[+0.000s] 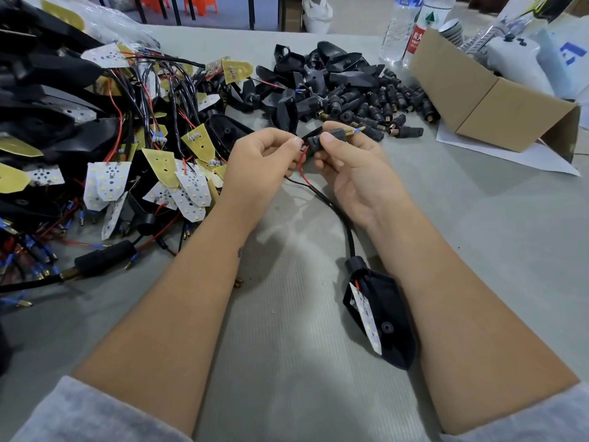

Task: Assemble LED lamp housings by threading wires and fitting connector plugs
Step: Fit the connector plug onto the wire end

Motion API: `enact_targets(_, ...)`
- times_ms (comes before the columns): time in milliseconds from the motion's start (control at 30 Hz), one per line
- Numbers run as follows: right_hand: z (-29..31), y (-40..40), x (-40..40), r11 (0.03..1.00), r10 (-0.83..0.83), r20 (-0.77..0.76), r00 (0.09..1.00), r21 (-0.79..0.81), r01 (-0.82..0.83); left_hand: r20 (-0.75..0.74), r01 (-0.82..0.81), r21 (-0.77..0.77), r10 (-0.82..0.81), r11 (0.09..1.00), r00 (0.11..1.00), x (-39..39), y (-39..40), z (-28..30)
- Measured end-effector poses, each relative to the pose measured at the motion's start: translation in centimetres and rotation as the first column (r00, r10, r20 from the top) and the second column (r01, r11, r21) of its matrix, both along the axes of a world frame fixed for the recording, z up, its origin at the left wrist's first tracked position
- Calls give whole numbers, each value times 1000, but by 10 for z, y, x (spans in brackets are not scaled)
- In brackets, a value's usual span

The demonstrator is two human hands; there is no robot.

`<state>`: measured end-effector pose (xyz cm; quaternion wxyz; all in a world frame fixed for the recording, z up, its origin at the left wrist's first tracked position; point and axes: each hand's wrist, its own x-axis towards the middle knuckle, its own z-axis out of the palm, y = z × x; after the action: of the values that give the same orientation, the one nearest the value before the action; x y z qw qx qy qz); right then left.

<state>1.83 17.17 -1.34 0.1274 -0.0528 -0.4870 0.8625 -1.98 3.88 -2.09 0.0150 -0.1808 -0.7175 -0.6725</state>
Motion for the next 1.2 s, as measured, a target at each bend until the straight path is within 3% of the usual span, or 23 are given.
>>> enact_targets(133, 2, 2, 2, 999, -28, -33, 999, -21, 28, 30, -12, -27, 12, 1000, 999, -1, 2, -2)
enact_targets(667, 0, 2, 3, 989, -13, -25, 1000, 148, 17, -182, 14, -135, -39, 991, 982, 7, -2, 1)
enact_targets(833, 0, 3, 3, 993, 20, -19, 1000, 117, -18, -190, 0, -166, -32, 986, 981, 9, -1, 3)
enact_targets(1033, 2, 5, 2, 999, -23, -2, 1000, -23, 22, -62, -28, -173, 18, 984, 998, 5, 2, 1)
enact_targets(1200, 1, 5, 3, 999, 0, -12, 1000, 52, 1, -143, -51, -195, 23, 979, 989, 6, 2, 0)
